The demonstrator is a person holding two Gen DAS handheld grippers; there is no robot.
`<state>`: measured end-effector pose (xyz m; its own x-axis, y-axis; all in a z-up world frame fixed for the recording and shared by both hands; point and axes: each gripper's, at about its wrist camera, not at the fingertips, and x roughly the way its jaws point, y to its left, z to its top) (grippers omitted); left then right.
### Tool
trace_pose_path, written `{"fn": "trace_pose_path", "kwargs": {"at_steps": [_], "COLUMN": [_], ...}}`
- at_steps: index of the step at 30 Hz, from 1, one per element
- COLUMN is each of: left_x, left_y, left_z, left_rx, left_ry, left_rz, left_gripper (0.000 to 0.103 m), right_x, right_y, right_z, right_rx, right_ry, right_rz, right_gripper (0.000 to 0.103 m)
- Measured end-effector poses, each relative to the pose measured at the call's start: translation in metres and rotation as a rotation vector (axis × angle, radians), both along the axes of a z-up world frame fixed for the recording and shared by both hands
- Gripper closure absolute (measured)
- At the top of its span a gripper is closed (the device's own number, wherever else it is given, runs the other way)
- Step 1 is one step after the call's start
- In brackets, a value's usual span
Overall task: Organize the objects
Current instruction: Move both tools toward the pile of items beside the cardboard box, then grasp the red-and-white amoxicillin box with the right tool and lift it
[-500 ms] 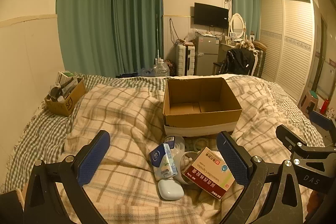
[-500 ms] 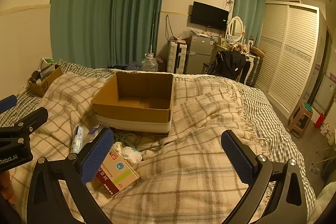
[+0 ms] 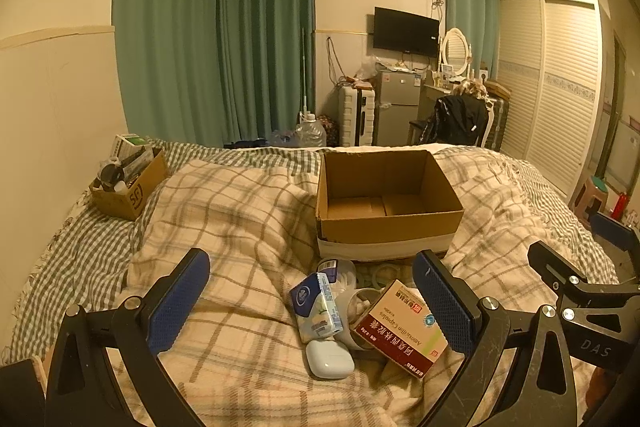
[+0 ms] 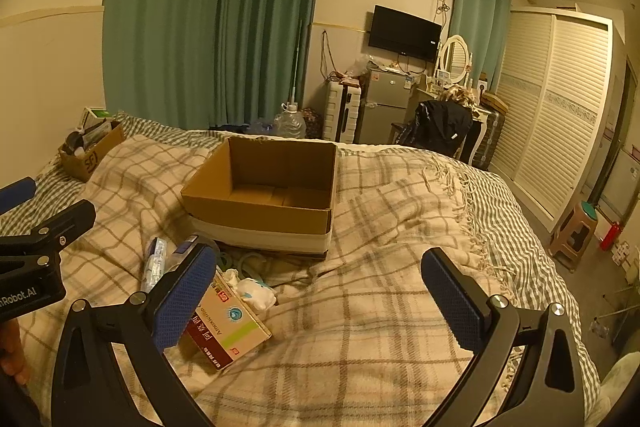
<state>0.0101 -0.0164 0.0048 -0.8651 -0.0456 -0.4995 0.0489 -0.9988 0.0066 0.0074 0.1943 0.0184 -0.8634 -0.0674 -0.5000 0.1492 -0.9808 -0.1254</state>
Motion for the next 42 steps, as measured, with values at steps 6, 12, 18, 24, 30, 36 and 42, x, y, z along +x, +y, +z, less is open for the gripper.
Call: {"fn": "trace_pose_path", "kwargs": {"at_steps": [6, 12, 18, 24, 30, 36, 42], "left_x": [0.005, 0.013, 0.012, 0.002, -0.009, -0.018, -0.026], "left_y": [-0.005, -0.008, -0.016, -0.036, -0.049, -0.051, -0.046], "left_z": [0.003, 0.006, -0.002, -0.035, -0.069, -0.09, -0.1], "left_rx": [0.01, 0.019, 0.014, 0.023, -0.007, -0.016, -0.041], "left_ry": [-0.002, -0.001, -0.046, -0.146, -0.249, -0.311, -0.346], "left_rz": [0.004, -0.004, 0.015, 0.068, 0.121, 0.145, 0.147], "left_gripper": [0.0, 0.0, 0.0, 0.0, 0.0, 0.0, 0.0], "right_x": [0.006, 0.015, 0.018, 0.002, -0.028, -0.055, -0.072], "right_y": [-0.002, -0.007, -0.019, -0.042, -0.07, -0.085, -0.093], "right_z": [0.004, 0.012, 0.01, -0.027, -0.092, -0.122, -0.153], "right_rx": [0.007, 0.014, 0.047, 0.107, 0.167, 0.193, 0.242], "right_ry": [0.006, 0.024, 0.014, -0.094, -0.315, -0.432, -0.518], "right_rz": [0.008, 0.023, 0.058, 0.149, 0.273, 0.323, 0.314], "right_gripper": [0.0, 0.0, 0.0, 0.0, 0.001, 0.001, 0.004]}}
